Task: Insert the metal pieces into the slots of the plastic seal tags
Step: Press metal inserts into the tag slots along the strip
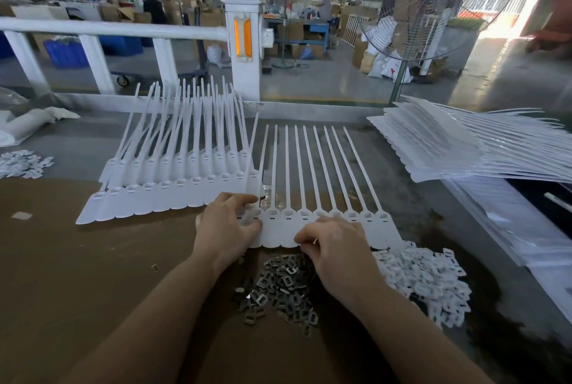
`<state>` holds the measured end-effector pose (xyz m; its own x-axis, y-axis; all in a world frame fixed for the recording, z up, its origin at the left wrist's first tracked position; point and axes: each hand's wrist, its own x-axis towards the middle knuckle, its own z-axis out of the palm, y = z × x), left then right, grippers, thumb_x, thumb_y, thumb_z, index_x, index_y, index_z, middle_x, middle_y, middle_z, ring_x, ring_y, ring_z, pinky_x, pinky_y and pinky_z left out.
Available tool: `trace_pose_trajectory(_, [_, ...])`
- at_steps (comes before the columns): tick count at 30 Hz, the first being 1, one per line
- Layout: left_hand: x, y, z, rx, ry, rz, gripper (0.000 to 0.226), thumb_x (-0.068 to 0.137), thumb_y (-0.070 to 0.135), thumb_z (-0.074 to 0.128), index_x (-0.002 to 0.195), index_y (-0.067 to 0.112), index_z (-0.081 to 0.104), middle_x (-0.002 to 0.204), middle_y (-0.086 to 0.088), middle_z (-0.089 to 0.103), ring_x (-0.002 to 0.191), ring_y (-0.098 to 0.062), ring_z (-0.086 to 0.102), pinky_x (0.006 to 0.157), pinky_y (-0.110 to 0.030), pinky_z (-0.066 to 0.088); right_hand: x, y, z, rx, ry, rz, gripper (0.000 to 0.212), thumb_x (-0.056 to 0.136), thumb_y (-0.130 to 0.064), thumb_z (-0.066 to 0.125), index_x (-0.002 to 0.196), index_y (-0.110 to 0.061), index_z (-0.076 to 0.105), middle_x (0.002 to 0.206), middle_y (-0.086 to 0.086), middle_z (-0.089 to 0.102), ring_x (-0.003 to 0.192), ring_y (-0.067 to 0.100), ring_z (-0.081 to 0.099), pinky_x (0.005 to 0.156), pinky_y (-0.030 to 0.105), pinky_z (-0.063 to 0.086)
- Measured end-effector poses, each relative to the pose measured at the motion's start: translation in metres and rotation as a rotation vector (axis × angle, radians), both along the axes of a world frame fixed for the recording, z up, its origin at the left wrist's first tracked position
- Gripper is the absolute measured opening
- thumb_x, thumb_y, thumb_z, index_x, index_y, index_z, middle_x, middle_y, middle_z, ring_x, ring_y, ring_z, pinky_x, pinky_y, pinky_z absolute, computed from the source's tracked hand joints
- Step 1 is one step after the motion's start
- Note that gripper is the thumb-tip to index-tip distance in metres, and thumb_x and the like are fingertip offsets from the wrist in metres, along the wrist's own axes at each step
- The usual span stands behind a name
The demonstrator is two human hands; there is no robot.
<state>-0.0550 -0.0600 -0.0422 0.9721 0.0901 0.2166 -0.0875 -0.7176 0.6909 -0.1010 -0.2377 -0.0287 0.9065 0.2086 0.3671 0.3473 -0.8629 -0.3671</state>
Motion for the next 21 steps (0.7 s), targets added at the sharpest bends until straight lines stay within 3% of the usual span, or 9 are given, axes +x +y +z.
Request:
trace_pose_trajectory(5, [-0.0019, 0.0012, 0.0006, -0.003, -0.002, -0.041, 0.035, 0.081, 0.025, 0.070, 0.115, 0.029, 0.063, 0.110, 0.011, 0.048, 0.105, -0.011, 0.052, 0.103, -0.043, 0.037, -0.0038, 0.0036, 0.0020, -0.063, 0.044, 0.130, 0.018, 0.090, -0.029, 0.056, 0.103, -0.030, 0.068, 0.102, -0.012, 0.062, 0.101, 0.009, 0.047, 0.085, 0.027, 0.022])
trace_pose_trajectory(9, [-0.0028, 0.0018, -0.0001, -0.007, -0.018, -0.064, 0.036, 0.081, 0.024, 0.070, 0.116, 0.027, 0.062, 0.113, 0.008, 0.051, 0.102, -0.009, 0.051, 0.101, -0.039, 0.040, -0.0035, 0.0024, 0.0045, -0.131, 0.075, 0.176, 0.022, 0.091, -0.034, 0.055, 0.109, -0.031, 0.067, 0.106, -0.010, 0.060, 0.103, 0.011, 0.045, 0.088, 0.030, 0.025])
trace_pose_trajectory(16, [-0.0041, 0.0014, -0.0028, -0.007, -0.028, -0.124, 0.034, 0.081, 0.027, 0.072, 0.113, 0.030, 0.063, 0.109, 0.015, 0.047, 0.095, -0.003, 0.049, 0.089, -0.024, 0.041, -0.0049, 0.0010, 0.0043, -0.104, 0.079, 0.177, 0.012, 0.088, -0.033, 0.059, 0.097, -0.029, 0.066, 0.098, -0.011, 0.059, 0.098, 0.009, 0.045, 0.085, 0.028, 0.027])
trace_pose_trajectory(21, [-0.0040, 0.0009, -0.0026, 0.021, -0.051, -0.144, 0.028, 0.081, 0.026, 0.072, 0.108, 0.028, 0.066, 0.105, 0.017, 0.046, 0.099, -0.004, 0.050, 0.095, -0.028, 0.041, -0.0057, -0.0004, 0.0045, -0.088, 0.117, 0.172, 0.008, 0.089, -0.032, 0.057, 0.092, -0.024, 0.059, 0.097, -0.010, 0.058, 0.097, 0.009, 0.045, 0.090, 0.029, 0.030])
